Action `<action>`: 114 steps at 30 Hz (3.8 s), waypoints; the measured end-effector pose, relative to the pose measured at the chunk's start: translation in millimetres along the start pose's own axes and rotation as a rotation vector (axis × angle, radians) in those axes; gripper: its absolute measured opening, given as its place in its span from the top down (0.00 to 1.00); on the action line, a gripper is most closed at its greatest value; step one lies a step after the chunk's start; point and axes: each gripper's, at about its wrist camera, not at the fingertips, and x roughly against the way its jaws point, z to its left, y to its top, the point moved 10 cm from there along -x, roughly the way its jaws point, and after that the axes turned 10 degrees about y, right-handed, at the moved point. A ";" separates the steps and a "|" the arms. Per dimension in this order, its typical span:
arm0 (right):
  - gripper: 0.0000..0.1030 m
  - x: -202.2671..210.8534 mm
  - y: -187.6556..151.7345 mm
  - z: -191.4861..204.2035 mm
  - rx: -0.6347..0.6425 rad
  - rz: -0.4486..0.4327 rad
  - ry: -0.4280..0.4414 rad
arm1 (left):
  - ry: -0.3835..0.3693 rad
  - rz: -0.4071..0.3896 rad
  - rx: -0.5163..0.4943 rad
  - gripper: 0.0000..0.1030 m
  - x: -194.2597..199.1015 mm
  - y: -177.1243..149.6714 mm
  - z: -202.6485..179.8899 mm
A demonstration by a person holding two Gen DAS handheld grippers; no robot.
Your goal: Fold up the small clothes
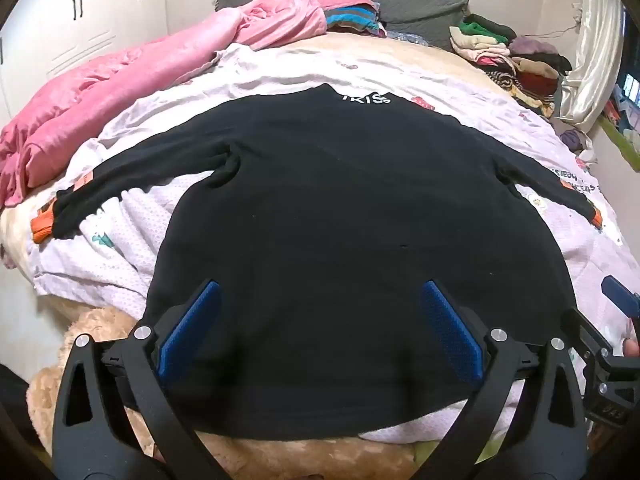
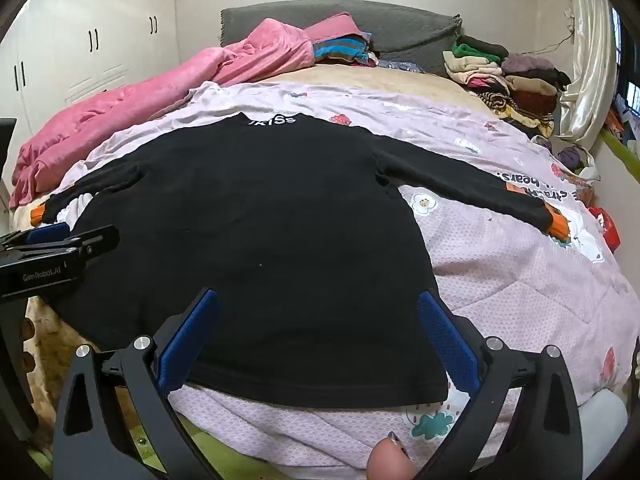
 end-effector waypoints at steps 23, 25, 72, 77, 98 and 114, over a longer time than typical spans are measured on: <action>0.04 0.5 0.7 3.5 0.015 -0.011 -0.002 | -0.010 -0.009 0.004 0.09 6.1 2.3 1.6; 0.04 0.7 1.2 3.5 0.016 -0.012 -0.001 | -0.014 -0.011 0.010 0.09 5.3 1.8 3.5; 0.04 -1.7 4.9 10.7 0.033 -0.015 0.010 | -0.005 -0.033 0.016 0.09 4.3 8.7 15.5; 0.04 -4.3 5.3 9.8 0.026 -0.011 0.020 | -0.003 -0.028 0.014 0.09 2.1 9.7 16.9; 0.04 -30.9 60.3 0.3 -0.048 -0.036 0.104 | -0.012 -0.007 0.041 0.09 -13.1 55.4 15.7; 0.04 -57.0 114.1 -29.4 -0.134 -0.071 0.109 | -0.042 0.012 0.032 0.09 -34.9 102.4 -11.6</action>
